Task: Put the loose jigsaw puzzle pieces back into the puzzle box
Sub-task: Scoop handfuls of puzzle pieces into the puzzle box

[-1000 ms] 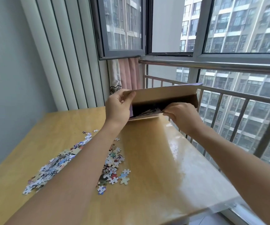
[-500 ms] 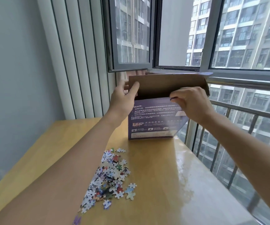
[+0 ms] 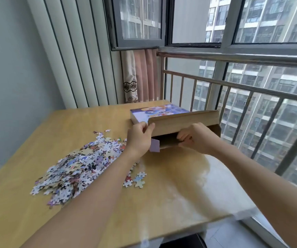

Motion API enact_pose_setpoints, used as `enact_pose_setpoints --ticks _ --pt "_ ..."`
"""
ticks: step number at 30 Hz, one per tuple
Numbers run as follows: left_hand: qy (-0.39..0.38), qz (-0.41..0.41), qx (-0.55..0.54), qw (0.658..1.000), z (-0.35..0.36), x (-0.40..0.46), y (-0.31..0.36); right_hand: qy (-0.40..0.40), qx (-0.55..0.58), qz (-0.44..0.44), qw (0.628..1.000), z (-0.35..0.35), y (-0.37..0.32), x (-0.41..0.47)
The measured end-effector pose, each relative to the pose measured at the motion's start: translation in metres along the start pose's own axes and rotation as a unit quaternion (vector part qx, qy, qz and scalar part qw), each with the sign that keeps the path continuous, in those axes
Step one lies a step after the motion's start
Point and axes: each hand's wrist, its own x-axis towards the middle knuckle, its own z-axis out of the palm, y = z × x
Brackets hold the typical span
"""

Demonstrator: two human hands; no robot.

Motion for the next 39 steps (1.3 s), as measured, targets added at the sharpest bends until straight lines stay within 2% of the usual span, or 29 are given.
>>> enact_pose_setpoints --ticks 3,6,10,12,14,16,19,22,25,28,30,32,36,39 --pt "-0.022 0.000 0.020 1.000 0.009 -0.017 -0.020 0.000 0.077 -0.010 0.997 0.004 -0.013 -0.010" --pt "-0.110 0.004 0.032 0.993 0.008 -0.033 -0.039 -0.033 0.155 -0.036 0.987 -0.003 -0.040 -0.015" --pt "-0.237 0.012 0.017 0.971 -0.024 -0.035 -0.049 -0.070 0.367 -0.038 0.927 -0.009 -0.079 -0.006" --pt "-0.237 0.025 0.054 0.970 -0.053 -0.028 -0.055 -0.061 0.415 -0.023 0.908 0.000 -0.098 0.010" --pt "-0.155 0.022 0.094 0.983 -0.086 -0.021 -0.066 -0.052 0.404 0.006 0.913 0.020 -0.117 0.039" --pt "-0.024 0.021 0.139 0.990 -0.117 -0.017 -0.079 -0.077 0.335 0.045 0.938 0.048 -0.130 0.072" --pt "0.119 0.011 0.241 0.963 -0.164 -0.021 -0.110 -0.185 0.215 0.105 0.953 0.098 -0.146 0.119" --pt "0.166 -0.040 0.323 0.931 -0.198 -0.034 -0.146 -0.210 0.161 0.183 0.947 0.136 -0.146 0.145" --pt "0.132 -0.139 0.352 0.916 -0.217 -0.046 -0.179 -0.178 0.129 0.236 0.947 0.156 -0.146 0.156" --pt "0.125 -0.184 0.208 0.953 -0.229 -0.043 -0.194 -0.208 0.184 0.179 0.944 0.166 -0.171 0.158" --pt "0.108 -0.176 0.144 0.968 -0.229 -0.039 -0.195 -0.219 0.200 0.127 0.947 0.162 -0.188 0.147" --pt "0.067 -0.164 0.137 0.975 -0.225 -0.038 -0.193 -0.187 0.201 0.089 0.957 0.151 -0.193 0.135" --pt "0.011 -0.139 0.132 0.981 -0.218 -0.044 -0.188 -0.061 0.166 0.104 0.979 0.129 -0.174 0.081" --pt "0.007 -0.113 0.135 0.984 -0.213 -0.047 -0.184 -0.054 0.108 0.123 0.985 0.139 -0.167 0.027"
